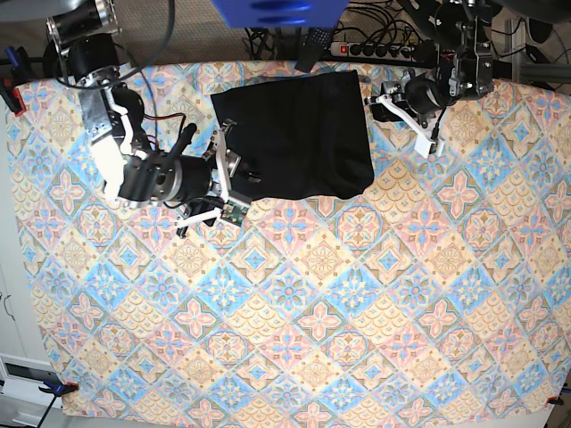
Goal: Fold the T-shirt properly
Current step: 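Press the folded bundle with the left gripper to flatten its edge, then tuck the bundle's loose edge under with the left gripper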
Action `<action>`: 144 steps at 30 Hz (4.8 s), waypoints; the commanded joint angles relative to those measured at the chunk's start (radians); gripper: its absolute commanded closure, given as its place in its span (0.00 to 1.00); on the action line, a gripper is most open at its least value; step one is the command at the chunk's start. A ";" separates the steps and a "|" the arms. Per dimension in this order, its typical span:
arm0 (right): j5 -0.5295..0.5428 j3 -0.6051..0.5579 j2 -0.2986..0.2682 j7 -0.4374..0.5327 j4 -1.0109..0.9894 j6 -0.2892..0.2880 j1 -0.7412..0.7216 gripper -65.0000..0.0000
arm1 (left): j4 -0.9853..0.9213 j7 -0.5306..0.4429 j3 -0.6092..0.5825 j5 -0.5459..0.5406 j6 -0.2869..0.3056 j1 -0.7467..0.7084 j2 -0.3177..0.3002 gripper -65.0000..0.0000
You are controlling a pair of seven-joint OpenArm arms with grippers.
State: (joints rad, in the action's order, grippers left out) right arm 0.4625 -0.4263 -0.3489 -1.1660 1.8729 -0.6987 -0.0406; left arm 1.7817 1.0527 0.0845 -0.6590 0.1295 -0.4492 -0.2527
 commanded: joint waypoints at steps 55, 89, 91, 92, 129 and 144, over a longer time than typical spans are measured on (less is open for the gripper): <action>-0.144 -0.003 -0.008 0.037 0.015 0.001 -0.011 0.62 | -0.012 -0.012 -0.101 -0.114 0.012 0.082 0.023 0.99; -0.144 -0.003 -0.008 0.037 0.018 0.001 -0.005 0.62 | -0.124 0.100 0.068 -0.299 0.015 0.132 -0.098 0.25; -0.144 -0.003 -0.008 0.037 0.018 0.001 -0.005 0.62 | -0.124 0.100 0.070 -0.313 0.015 0.146 -0.089 0.25; -0.144 -0.004 -0.008 0.037 0.020 0.001 -0.003 0.62 | -0.128 0.100 0.071 -0.331 0.015 0.152 -0.081 0.25; -0.144 -0.004 -0.008 0.037 0.017 0.001 -0.003 0.62 | -0.151 0.099 0.080 -0.485 0.015 0.326 0.045 1.00; -0.143 -0.004 -0.008 0.037 0.017 0.001 -0.003 0.62 | -0.294 -0.139 -0.176 -0.107 0.011 0.382 0.048 0.62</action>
State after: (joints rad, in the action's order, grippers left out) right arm 0.3138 -0.4366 -0.3519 -1.1450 1.8729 -0.6991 -0.0277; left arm 1.4715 0.9215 -0.0944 -0.7578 0.1349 -0.0784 -0.1993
